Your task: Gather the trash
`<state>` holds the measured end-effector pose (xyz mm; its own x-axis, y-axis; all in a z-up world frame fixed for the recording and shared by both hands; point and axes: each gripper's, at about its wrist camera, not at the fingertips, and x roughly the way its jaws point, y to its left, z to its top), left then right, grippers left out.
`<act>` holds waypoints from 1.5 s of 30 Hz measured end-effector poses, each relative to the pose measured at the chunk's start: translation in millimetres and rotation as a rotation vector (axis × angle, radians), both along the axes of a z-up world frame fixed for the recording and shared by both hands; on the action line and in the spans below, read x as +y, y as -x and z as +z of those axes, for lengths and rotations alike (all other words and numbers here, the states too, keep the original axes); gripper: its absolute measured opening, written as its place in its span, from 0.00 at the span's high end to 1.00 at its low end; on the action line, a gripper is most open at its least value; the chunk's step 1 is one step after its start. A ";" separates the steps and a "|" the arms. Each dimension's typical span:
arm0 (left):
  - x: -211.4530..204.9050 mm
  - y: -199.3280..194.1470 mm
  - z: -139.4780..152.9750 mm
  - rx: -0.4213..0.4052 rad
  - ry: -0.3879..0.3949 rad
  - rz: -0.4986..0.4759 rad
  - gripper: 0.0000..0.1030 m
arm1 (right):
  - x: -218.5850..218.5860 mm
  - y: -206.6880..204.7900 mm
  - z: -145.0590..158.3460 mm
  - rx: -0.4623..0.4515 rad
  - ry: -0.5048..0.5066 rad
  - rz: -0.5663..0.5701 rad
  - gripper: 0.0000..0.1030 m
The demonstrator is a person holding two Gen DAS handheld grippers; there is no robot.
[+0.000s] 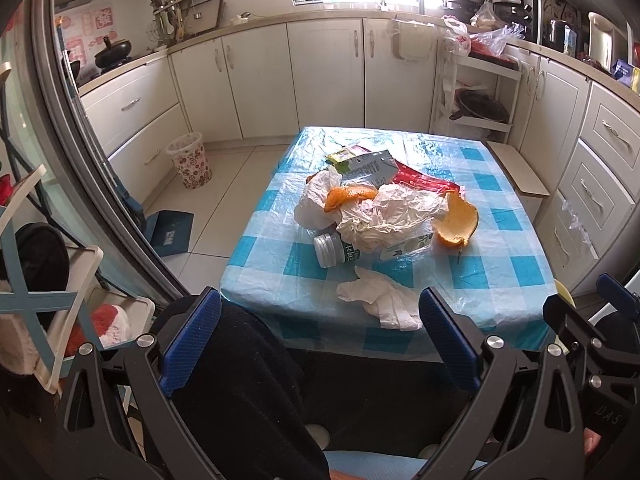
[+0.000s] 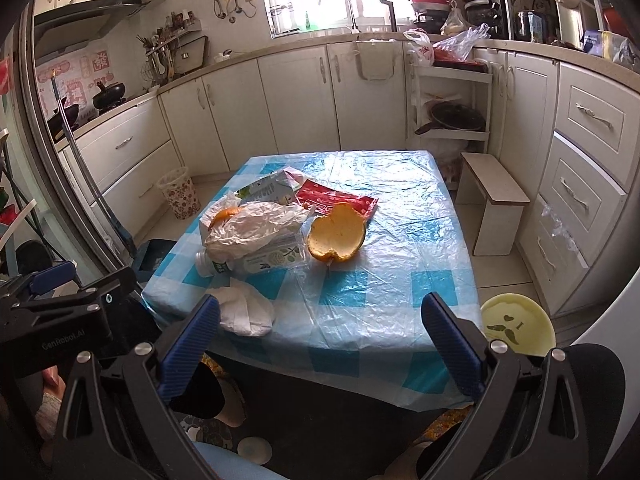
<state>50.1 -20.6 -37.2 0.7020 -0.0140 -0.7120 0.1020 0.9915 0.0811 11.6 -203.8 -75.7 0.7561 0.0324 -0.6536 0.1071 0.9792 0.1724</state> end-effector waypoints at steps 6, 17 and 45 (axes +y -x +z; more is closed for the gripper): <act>-2.8 -7.2 -7.5 0.018 0.002 -0.004 0.07 | -2.9 -3.7 -3.5 0.013 -0.004 -0.003 0.06; -2.8 -9.2 -8.5 0.014 0.007 0.001 0.08 | -4.2 -8.4 4.2 -0.004 0.005 -0.001 0.06; 0.6 -34.3 -23.7 0.023 -0.015 0.012 0.07 | -21.7 -46.3 -7.9 -0.003 -0.004 -0.014 0.06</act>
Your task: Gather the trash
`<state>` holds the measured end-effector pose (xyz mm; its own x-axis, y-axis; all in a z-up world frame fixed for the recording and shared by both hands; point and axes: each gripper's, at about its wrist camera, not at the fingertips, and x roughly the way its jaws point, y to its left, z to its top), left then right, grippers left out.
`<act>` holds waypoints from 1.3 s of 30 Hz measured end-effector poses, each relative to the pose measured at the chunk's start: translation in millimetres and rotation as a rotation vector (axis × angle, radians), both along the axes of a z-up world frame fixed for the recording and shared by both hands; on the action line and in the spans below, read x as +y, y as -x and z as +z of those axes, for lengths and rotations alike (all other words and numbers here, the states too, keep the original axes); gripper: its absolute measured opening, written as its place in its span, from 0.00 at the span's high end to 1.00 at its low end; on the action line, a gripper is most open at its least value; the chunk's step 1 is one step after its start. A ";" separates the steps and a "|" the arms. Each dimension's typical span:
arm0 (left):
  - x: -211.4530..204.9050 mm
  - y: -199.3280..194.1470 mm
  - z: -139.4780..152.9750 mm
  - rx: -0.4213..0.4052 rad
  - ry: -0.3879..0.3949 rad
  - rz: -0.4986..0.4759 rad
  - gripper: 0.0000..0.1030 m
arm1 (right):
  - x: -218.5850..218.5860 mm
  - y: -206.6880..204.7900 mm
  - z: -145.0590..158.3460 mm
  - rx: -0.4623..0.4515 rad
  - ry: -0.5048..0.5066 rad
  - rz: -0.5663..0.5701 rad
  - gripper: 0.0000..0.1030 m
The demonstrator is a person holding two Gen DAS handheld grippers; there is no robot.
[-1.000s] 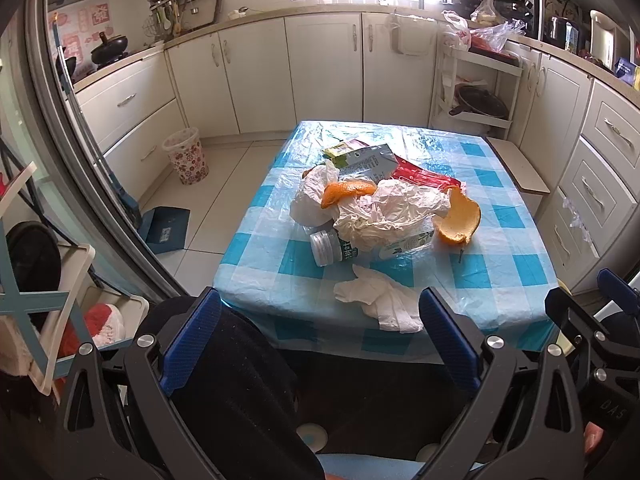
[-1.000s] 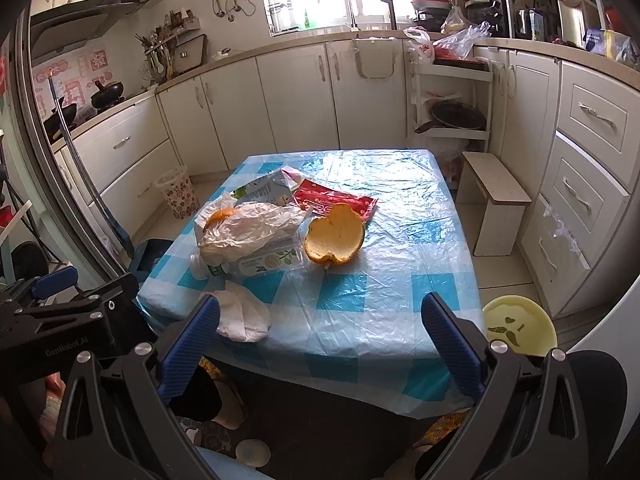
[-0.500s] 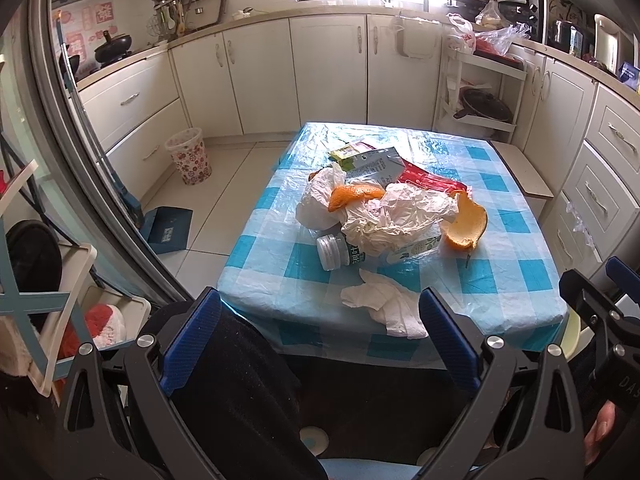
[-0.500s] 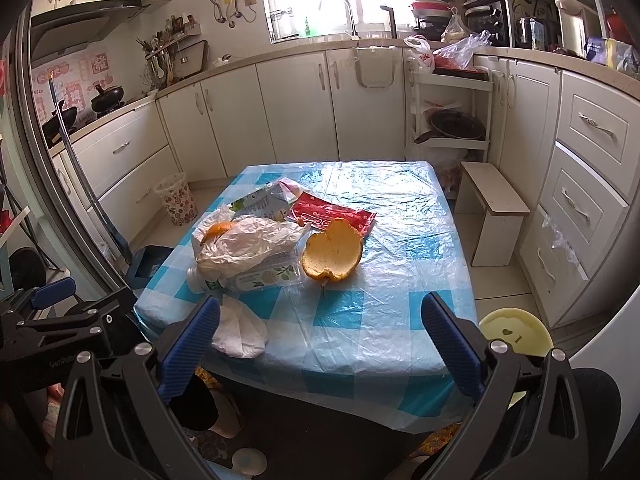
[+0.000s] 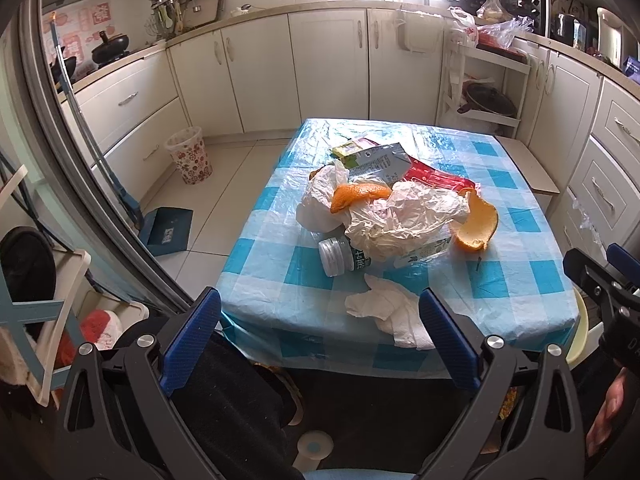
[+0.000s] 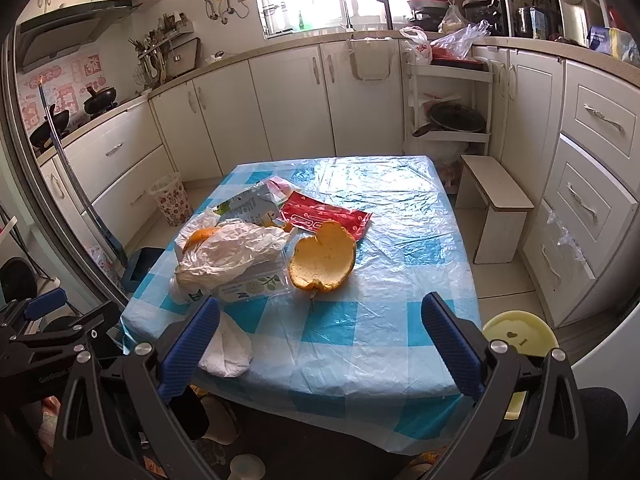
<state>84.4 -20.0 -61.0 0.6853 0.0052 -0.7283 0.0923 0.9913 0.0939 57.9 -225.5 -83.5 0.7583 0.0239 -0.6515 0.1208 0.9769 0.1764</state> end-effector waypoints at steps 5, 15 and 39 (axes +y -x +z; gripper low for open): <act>0.1 -11.2 -8.7 0.015 -0.015 0.005 0.07 | -10.2 -18.8 -13.2 0.025 -0.031 -0.003 0.06; -5.4 -39.0 -21.4 0.011 -0.011 -0.054 0.07 | -32.1 -58.7 -51.7 0.117 -0.116 0.007 0.06; -77.6 -94.1 -62.0 -0.033 -0.158 -0.272 0.55 | -56.3 -143.7 -112.4 0.255 -0.307 0.109 0.70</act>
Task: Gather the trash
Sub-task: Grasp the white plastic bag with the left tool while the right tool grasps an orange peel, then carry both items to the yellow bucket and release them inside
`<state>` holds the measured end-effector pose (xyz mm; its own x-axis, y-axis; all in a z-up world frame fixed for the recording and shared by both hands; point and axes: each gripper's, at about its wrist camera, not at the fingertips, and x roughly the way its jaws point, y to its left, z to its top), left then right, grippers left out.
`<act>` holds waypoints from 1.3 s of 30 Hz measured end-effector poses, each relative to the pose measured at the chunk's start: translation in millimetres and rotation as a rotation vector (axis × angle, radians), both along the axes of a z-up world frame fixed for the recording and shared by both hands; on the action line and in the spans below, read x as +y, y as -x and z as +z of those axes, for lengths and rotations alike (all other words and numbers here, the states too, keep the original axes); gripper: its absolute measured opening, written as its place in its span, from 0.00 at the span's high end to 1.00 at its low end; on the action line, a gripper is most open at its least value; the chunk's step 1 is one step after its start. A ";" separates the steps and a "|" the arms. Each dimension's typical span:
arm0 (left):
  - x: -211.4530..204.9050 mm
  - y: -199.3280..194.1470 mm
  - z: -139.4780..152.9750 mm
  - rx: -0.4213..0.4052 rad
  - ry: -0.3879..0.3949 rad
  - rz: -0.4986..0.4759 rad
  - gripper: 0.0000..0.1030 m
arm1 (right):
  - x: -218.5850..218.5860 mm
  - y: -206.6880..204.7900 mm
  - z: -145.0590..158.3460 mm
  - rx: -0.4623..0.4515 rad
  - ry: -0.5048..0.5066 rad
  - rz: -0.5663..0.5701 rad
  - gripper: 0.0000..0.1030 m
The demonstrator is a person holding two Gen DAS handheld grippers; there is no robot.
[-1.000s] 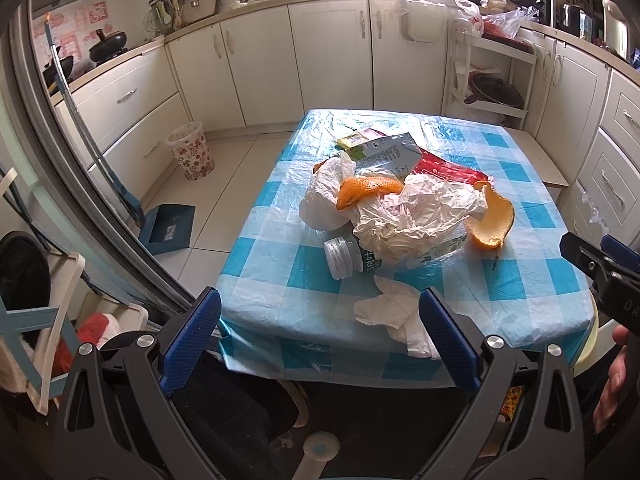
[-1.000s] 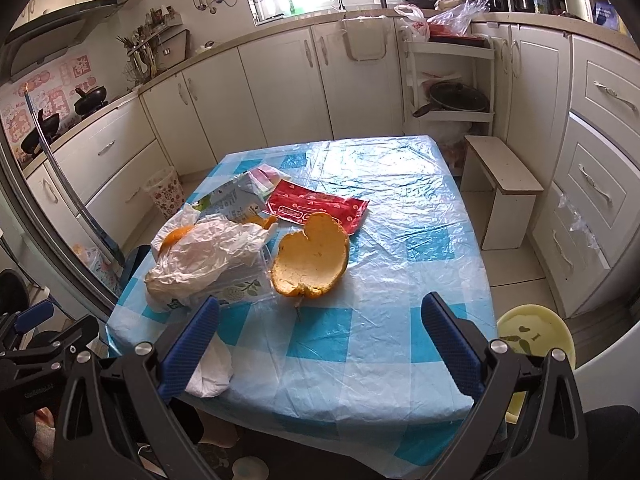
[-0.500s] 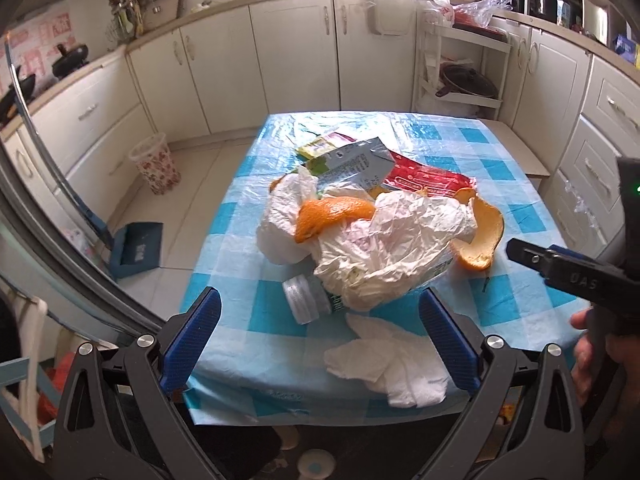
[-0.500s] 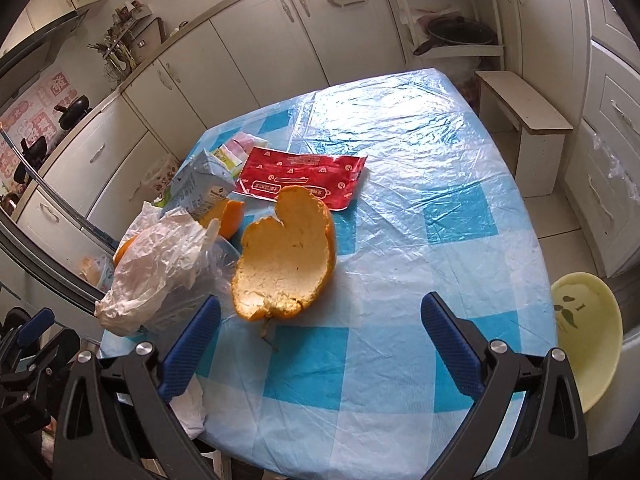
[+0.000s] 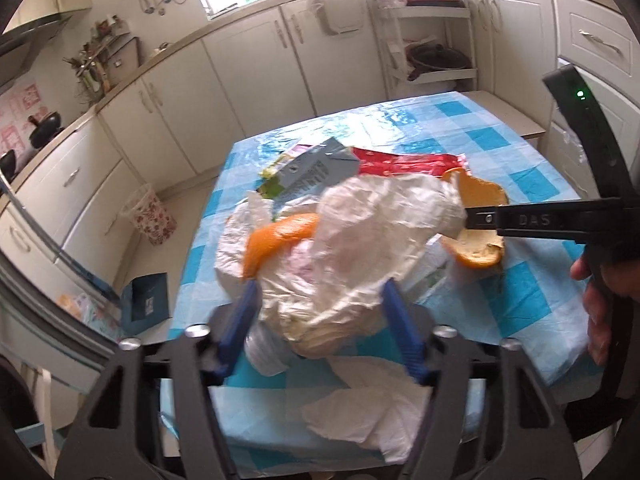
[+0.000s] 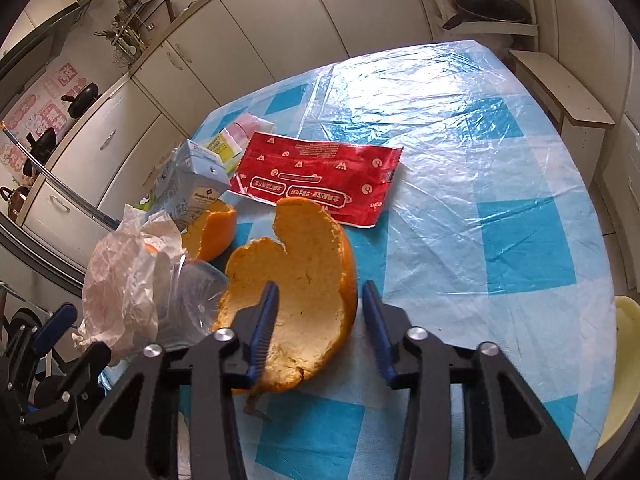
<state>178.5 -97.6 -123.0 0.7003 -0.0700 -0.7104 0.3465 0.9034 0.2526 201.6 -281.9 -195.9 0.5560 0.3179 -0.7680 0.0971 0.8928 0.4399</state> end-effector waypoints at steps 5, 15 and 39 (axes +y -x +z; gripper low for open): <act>11.0 -9.3 9.4 0.052 0.098 0.013 0.97 | -7.8 4.5 4.1 -0.023 -0.020 -0.005 0.88; 65.9 -20.1 45.9 0.148 0.431 0.050 0.98 | -13.1 20.1 27.0 -0.109 0.001 -0.021 0.92; -7.3 -18.6 118.9 0.357 0.797 -0.203 0.98 | -106.2 102.4 135.6 -0.339 0.197 -0.226 0.92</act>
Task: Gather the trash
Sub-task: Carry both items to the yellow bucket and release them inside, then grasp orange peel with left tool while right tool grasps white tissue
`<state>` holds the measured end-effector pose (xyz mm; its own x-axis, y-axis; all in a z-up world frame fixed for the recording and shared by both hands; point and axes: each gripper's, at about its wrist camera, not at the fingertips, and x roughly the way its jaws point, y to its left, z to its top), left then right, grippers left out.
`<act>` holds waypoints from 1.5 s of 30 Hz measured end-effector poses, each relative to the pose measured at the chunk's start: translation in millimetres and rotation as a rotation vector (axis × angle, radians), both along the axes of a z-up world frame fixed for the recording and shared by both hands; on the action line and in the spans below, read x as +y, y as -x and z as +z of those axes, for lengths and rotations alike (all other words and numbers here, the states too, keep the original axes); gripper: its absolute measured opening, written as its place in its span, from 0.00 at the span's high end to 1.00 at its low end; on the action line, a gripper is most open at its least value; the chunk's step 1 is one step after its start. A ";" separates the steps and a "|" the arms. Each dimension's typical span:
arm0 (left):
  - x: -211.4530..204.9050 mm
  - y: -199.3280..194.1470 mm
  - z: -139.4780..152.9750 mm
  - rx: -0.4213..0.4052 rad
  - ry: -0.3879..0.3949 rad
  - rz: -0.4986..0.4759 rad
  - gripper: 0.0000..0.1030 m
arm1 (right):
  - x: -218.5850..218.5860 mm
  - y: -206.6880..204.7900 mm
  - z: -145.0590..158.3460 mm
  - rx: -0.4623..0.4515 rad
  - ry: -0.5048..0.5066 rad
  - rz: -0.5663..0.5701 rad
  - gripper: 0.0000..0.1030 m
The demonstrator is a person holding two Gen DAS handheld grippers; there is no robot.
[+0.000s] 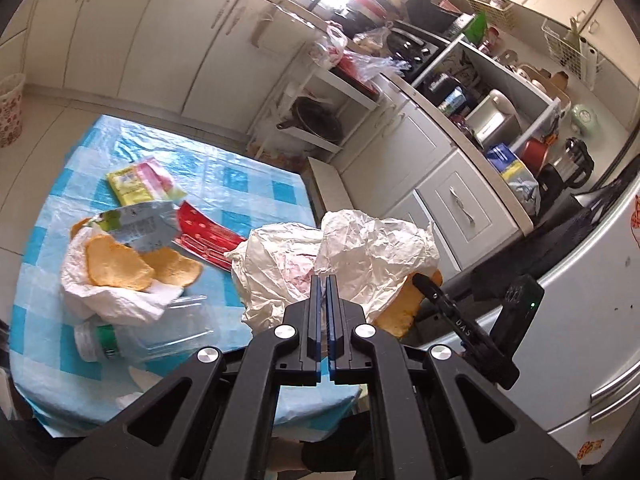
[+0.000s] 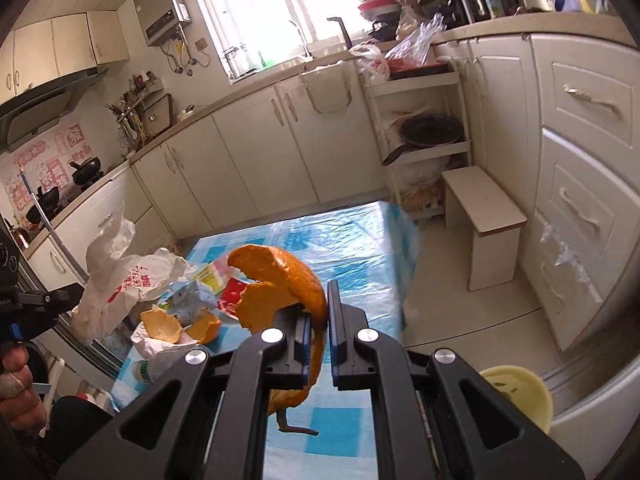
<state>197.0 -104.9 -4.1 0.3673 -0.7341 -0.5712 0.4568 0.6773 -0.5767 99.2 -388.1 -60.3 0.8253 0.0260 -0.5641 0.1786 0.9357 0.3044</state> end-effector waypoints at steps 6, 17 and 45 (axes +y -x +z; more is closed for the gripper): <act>-86.9 17.8 -22.1 0.010 -0.044 -0.159 0.98 | -55.2 33.6 -13.9 0.102 0.140 -0.123 0.92; -216.8 9.1 -93.7 0.100 -0.177 -0.343 0.98 | -116.4 36.9 -167.2 0.441 0.166 -0.175 0.84; -253.3 33.1 -120.8 0.068 -0.334 -0.351 0.48 | -82.3 96.8 1.6 -0.007 0.140 -0.194 0.44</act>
